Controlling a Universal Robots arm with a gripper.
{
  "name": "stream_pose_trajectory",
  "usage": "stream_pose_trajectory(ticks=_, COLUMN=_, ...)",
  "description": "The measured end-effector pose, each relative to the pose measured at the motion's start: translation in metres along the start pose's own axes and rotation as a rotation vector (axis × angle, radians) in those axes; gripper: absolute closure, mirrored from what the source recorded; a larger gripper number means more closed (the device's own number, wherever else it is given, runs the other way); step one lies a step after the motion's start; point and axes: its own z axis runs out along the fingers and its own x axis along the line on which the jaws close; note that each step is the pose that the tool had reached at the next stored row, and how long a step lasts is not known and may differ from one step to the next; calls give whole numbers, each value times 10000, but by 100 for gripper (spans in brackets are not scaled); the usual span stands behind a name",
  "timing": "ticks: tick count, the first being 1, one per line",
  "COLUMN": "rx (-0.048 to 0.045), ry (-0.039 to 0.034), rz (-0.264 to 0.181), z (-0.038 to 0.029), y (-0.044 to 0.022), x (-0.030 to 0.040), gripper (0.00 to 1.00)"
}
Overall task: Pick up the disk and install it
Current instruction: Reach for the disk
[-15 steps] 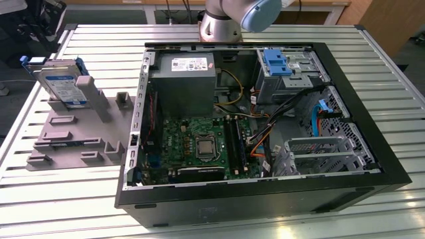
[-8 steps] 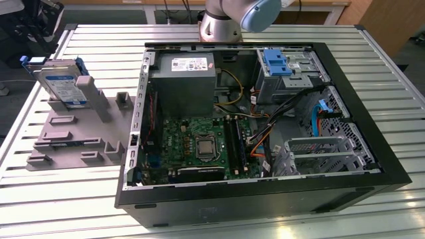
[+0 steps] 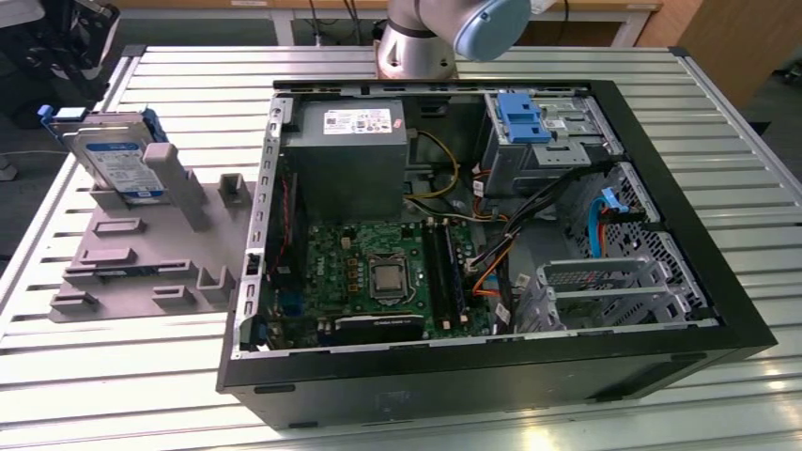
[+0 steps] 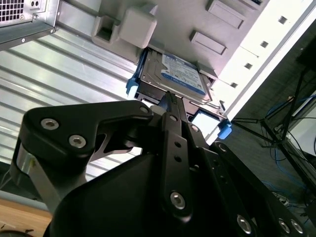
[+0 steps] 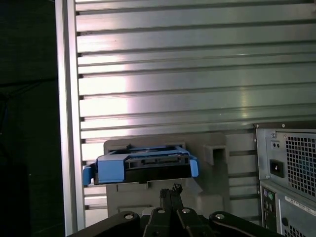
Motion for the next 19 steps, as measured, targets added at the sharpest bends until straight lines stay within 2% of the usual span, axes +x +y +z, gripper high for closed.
stream_pose_trajectory(ticks=7, rx=0, ry=0, rz=0, z=6, y=3, x=73, gripper=89)
stream_pose_trajectory(ticks=19, rx=1, ry=1, rz=-1, z=27, y=38, x=360, gripper=89)
